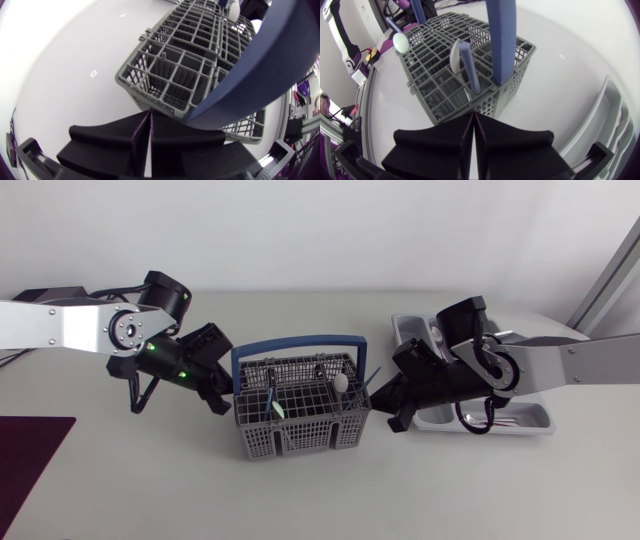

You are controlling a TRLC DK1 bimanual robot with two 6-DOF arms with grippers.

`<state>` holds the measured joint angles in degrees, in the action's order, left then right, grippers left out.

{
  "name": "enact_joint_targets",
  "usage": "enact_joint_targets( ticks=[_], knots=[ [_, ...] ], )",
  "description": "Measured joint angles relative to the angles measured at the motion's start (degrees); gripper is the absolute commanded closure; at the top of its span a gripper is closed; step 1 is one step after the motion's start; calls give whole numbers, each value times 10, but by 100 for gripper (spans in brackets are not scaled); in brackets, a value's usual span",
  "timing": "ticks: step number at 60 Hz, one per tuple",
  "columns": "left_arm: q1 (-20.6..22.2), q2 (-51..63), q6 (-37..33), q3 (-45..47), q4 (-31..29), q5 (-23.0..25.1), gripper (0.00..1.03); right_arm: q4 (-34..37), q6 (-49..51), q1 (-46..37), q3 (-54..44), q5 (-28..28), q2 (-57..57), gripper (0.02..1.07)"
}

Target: Unload the cutlery basket into the drawer organizer.

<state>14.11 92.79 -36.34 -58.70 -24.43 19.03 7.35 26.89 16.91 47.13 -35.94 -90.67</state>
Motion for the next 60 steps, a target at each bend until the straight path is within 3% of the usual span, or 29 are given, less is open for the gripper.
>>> enact_joint_targets(
  ticks=[16,34,60],
  knots=[
    [6,46,18,-58,21,0,90,2,2,-8,0,8,1,100],
    [4,88,19,-74,25,2,90,-16,-14,-8,18,46,-9,100],
    [-5,120,23,-103,34,18,90,-30,-11,-25,16,56,-7,100]
  ],
)
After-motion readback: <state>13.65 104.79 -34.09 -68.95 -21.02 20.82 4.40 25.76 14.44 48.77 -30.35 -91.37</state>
